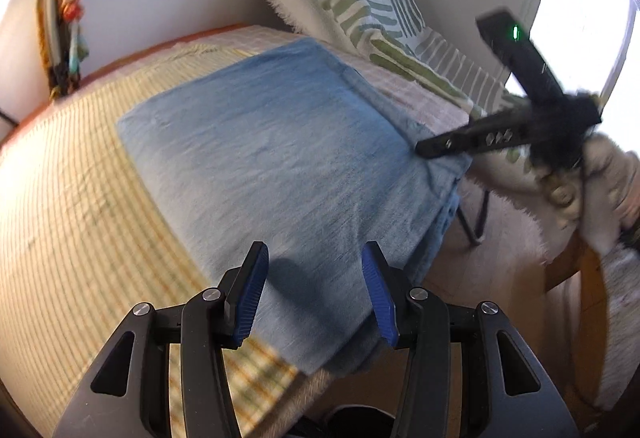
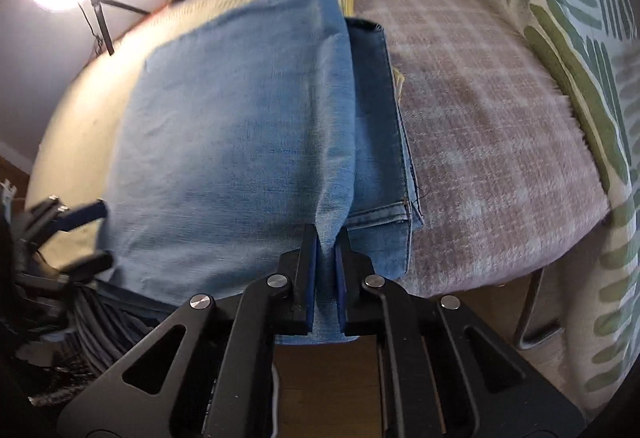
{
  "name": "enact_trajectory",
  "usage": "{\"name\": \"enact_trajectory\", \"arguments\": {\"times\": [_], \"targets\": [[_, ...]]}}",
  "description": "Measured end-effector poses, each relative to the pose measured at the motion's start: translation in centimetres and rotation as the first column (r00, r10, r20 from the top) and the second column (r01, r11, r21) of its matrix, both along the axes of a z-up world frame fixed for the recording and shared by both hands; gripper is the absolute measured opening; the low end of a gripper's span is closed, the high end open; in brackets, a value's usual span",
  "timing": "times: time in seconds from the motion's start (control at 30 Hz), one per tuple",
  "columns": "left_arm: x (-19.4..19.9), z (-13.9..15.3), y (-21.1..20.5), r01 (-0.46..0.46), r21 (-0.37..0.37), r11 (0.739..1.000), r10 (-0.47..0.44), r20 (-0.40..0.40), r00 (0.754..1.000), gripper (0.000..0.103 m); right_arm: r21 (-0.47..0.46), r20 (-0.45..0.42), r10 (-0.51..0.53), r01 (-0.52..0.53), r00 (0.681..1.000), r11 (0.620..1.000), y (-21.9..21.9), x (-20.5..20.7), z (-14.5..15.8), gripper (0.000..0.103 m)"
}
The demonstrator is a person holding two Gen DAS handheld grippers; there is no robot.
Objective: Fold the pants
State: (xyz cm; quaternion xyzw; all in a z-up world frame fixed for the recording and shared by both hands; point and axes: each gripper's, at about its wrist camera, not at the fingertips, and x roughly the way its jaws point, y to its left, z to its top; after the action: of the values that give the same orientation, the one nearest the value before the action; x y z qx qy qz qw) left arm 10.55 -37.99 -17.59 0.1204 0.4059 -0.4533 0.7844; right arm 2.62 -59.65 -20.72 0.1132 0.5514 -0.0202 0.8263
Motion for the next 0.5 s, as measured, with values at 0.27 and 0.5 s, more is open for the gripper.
{"name": "enact_trajectory", "arguments": {"times": [0.27, 0.5], "targets": [[5.5, 2.1, 4.6, -0.157, -0.057, 0.986, 0.147, -0.146, 0.978, 0.053, 0.023, 0.063, -0.004, 0.002, 0.998, 1.000, -2.6, -0.3, 2.3, 0.059], [9.5, 0.1, 4.6, -0.261, -0.059, 0.964, 0.233, -0.295, 0.927, 0.053, 0.150, 0.168, -0.021, -0.004, 0.986, 0.989, -5.2, 3.2, 3.4, 0.083]]}}
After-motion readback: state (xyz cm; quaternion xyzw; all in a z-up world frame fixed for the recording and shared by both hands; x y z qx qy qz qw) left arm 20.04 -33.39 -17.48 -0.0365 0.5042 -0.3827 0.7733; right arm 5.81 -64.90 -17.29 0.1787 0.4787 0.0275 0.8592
